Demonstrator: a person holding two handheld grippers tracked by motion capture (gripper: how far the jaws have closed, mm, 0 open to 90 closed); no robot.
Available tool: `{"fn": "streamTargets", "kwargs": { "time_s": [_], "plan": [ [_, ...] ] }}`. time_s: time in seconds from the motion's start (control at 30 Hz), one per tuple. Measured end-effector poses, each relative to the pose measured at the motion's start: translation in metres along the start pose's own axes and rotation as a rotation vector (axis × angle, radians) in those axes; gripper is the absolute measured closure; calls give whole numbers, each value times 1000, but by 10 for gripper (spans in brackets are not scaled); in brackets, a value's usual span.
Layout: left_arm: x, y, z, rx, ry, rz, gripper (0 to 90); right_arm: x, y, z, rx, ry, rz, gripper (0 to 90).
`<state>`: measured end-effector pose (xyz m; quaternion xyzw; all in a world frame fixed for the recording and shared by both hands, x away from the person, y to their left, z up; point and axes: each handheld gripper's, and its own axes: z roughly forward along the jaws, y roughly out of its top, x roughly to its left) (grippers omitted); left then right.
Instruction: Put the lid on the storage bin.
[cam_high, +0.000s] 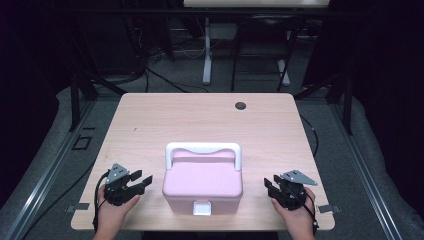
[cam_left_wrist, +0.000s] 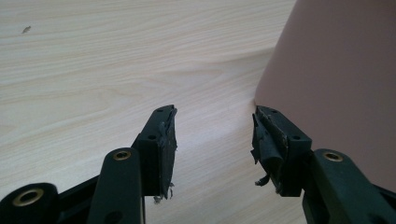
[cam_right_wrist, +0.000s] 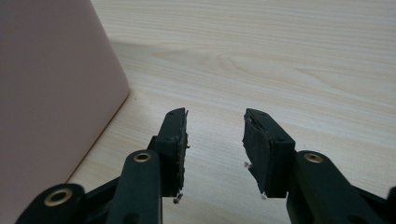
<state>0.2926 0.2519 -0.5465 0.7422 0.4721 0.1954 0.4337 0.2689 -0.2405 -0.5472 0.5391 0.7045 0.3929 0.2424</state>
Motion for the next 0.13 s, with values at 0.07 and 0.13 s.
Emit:
{"fn": "streamTargets", "kwargs": {
  "time_s": [0.07, 0.13],
  "plan": [
    [2, 0, 0, -11, 6, -8, 490, -2, -1, 0, -2, -4, 2, 582],
    [4, 0, -1, -9, 12, -11, 477, -2, -1, -1, -10, -9, -3, 563]
  ]
}}
